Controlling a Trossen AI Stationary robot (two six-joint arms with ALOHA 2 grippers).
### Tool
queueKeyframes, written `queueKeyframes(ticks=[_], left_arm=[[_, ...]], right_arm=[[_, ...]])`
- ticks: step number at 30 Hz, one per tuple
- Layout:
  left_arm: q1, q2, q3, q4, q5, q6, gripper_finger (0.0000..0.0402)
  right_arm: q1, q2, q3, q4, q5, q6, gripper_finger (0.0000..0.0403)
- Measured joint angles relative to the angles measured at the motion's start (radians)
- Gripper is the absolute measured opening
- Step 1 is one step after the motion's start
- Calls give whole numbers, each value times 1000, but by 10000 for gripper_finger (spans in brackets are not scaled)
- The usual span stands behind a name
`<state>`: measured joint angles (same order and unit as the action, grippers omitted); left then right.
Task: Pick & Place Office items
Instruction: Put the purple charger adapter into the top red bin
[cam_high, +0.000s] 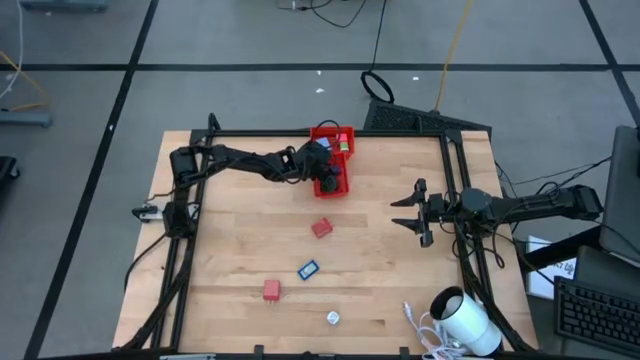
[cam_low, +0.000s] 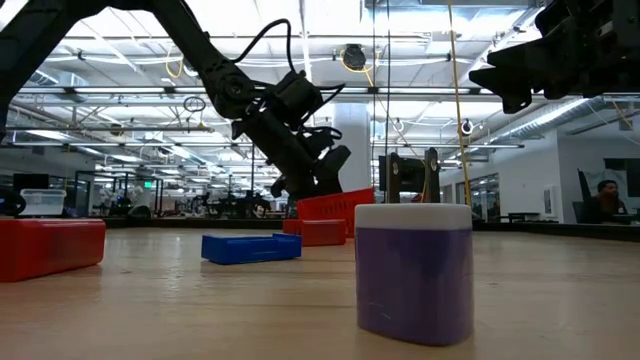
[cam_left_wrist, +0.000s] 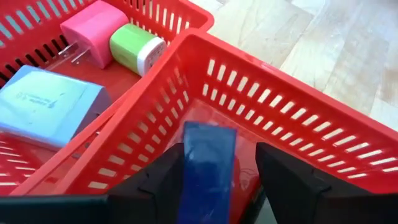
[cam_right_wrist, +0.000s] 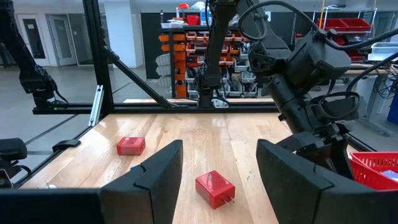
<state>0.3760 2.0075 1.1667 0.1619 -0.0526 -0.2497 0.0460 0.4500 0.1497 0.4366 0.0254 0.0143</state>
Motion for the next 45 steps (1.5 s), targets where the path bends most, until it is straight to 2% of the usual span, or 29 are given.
queueKeyframes(ticks=[7,13,18,24,28,37,45], left_arm=[[-13,-14,0,7,0,33,185],[-17,-83,0,15,0,51,170],[-33,-181,0,-55,6,87,157],[-71,-339,0,-138,129,100,136],[-141,-431,0,-158,144,147,119],[-367,-553,0,-248,110,159,85],[-582,-602,-11,-309,-135,196,50]], right_arm=[[0,0,0,0,0,0,196],[0,0,0,0,0,0,196],[0,0,0,0,0,0,196],[0,0,0,0,0,0,196],[0,0,0,-1,0,0,196],[0,3,0,-1,0,0,197],[0,3,0,0,0,0,197]])
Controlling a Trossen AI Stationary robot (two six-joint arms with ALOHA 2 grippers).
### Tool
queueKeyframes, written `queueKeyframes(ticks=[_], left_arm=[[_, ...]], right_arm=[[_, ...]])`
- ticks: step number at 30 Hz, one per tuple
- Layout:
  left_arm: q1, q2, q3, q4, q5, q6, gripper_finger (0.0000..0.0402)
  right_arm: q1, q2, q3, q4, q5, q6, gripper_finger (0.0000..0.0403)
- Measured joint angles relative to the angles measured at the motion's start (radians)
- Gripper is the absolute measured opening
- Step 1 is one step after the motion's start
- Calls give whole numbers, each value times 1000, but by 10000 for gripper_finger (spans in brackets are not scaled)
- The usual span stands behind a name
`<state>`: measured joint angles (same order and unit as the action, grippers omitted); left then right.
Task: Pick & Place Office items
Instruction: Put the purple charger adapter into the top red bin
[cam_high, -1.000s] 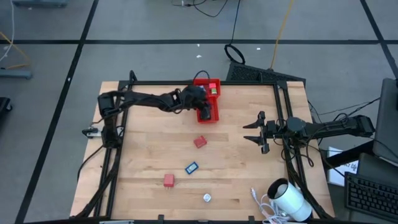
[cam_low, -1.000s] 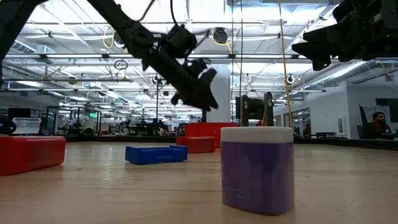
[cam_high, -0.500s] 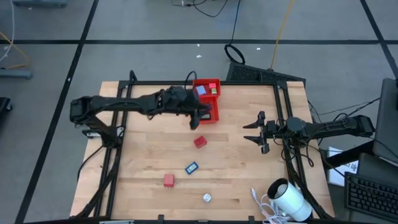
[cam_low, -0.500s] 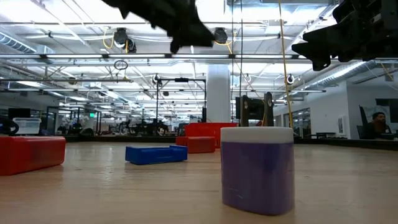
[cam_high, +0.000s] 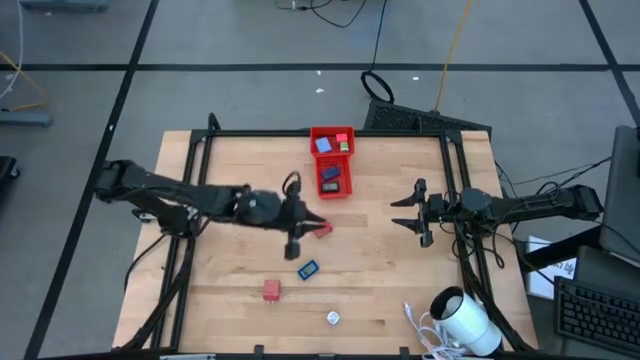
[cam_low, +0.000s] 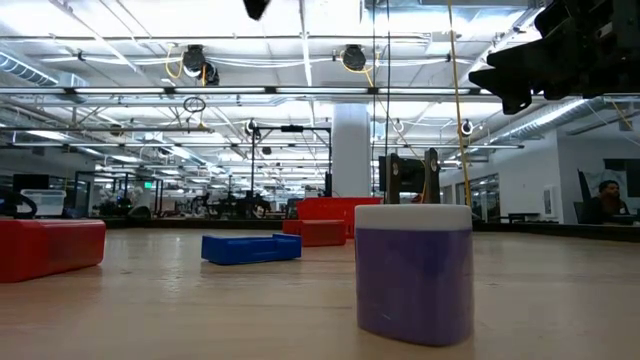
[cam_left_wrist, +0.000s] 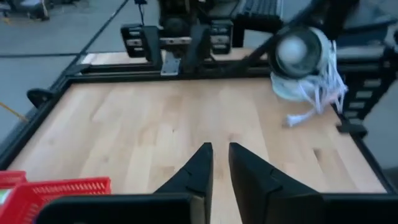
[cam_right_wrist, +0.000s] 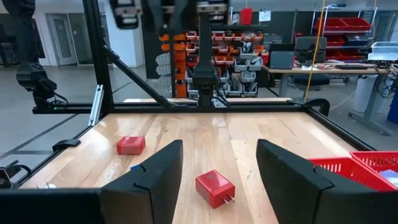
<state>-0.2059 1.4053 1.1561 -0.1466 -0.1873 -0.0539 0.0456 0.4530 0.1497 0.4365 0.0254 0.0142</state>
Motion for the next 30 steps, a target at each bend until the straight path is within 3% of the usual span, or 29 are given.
queueKeyframes(ticks=[3,7,12,17,23,30], left_arm=[[-50,-40,-44,41,-65,22,35],[-77,-132,-200,112,-157,13,19],[-78,-252,-453,350,-124,-19,3],[-75,-357,-619,514,-110,-1,11],[-74,-492,-775,543,-155,-1,20],[-77,-667,-886,549,-181,-57,2]], right_arm=[[0,0,0,0,0,0,197],[0,0,0,0,0,0,197],[0,2,0,1,0,0,197],[0,3,0,-4,0,0,197],[0,4,0,0,0,0,197],[0,4,0,0,0,0,196]])
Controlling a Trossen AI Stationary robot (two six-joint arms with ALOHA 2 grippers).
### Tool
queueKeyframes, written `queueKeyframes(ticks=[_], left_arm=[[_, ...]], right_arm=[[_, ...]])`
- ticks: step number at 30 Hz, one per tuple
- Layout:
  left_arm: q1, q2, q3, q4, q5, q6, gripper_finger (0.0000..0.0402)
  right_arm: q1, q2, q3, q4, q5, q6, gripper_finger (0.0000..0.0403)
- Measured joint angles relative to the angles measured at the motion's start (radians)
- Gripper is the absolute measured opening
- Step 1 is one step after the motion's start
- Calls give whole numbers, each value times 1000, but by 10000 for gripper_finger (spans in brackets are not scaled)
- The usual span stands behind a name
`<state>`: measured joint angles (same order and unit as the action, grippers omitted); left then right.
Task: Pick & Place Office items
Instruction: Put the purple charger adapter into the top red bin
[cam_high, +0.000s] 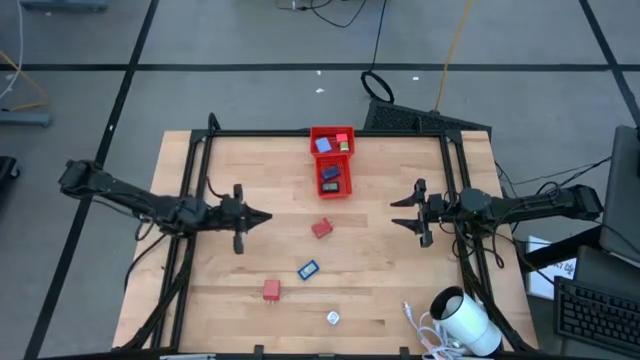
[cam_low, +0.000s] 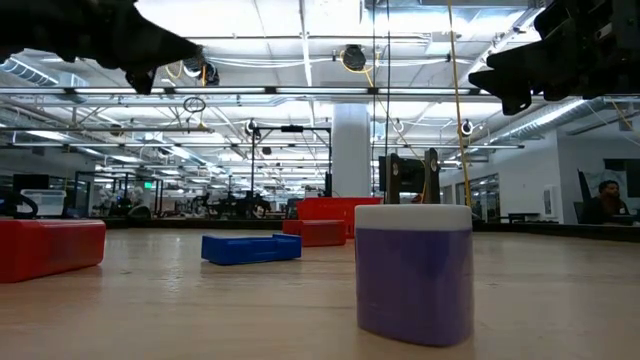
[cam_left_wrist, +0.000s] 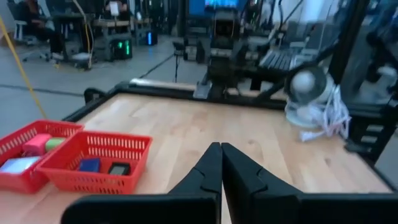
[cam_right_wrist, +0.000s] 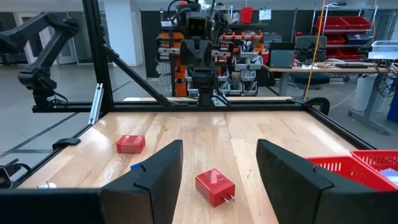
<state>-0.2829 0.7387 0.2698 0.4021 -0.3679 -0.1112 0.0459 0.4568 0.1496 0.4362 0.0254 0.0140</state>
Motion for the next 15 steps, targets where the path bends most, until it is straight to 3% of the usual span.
queueKeyframes(ticks=[8,15], left_arm=[[-1,-67,-53,0,0,2,21],[14,-67,-87,-1,-5,0,3]], right_arm=[[0,0,0,4,0,0,196],[2,8,0,57,-4,24,196]])
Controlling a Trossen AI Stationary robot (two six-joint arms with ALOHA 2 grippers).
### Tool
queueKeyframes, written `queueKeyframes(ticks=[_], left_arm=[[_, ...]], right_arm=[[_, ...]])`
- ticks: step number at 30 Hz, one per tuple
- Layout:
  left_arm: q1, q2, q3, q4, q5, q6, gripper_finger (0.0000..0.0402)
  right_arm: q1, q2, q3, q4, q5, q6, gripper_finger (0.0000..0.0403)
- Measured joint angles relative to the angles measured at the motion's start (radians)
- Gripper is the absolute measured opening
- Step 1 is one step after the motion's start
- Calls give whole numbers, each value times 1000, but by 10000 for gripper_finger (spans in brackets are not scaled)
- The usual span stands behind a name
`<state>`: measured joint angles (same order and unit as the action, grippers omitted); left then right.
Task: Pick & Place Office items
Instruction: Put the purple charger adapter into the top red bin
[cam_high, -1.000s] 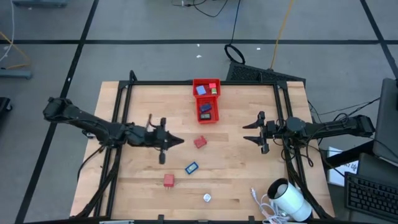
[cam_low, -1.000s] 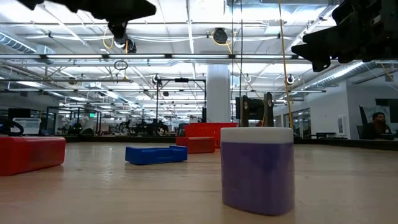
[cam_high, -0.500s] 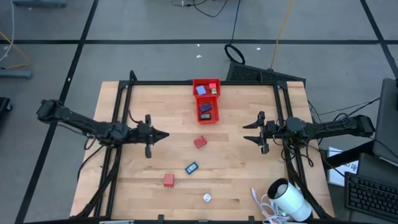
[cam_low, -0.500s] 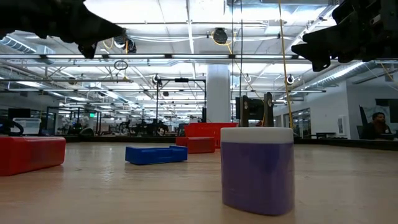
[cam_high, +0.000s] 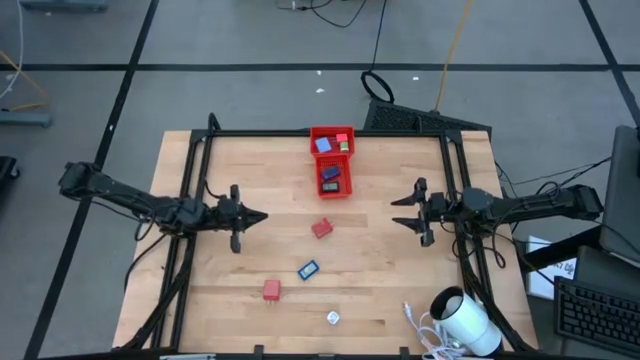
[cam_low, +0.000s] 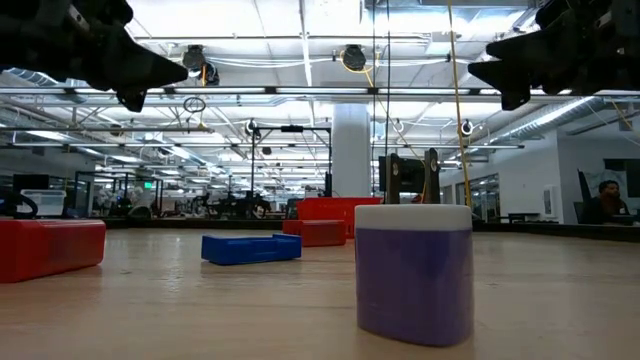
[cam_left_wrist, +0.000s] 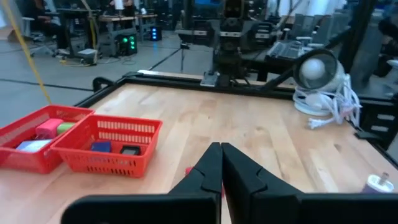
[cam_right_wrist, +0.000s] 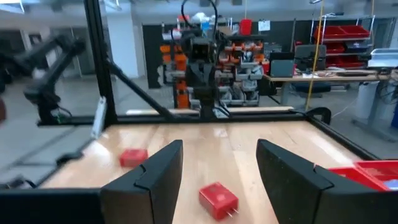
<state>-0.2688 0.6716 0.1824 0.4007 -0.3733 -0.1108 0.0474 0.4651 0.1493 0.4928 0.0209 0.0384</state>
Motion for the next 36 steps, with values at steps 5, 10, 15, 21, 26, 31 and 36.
queueKeyframes(ticks=[5,10,15,21,26,31,36], left_arm=[[17,3,0,-7,-21,-39,19],[20,3,0,-6,-21,-82,34],[20,3,0,-7,-2,-132,37],[20,20,0,-5,10,-189,37],[20,84,0,-1,33,-249,37],[20,165,0,61,25,-223,37],[20,215,0,132,24,-176,37]], right_arm=[[2,8,0,27,-54,160,196],[2,11,0,27,-49,252,196],[2,29,0,27,-49,253,196],[2,52,0,27,-49,253,196],[2,65,0,27,-49,253,196],[12,107,0,74,-49,317,196],[93,252,0,330,-48,292,196]])
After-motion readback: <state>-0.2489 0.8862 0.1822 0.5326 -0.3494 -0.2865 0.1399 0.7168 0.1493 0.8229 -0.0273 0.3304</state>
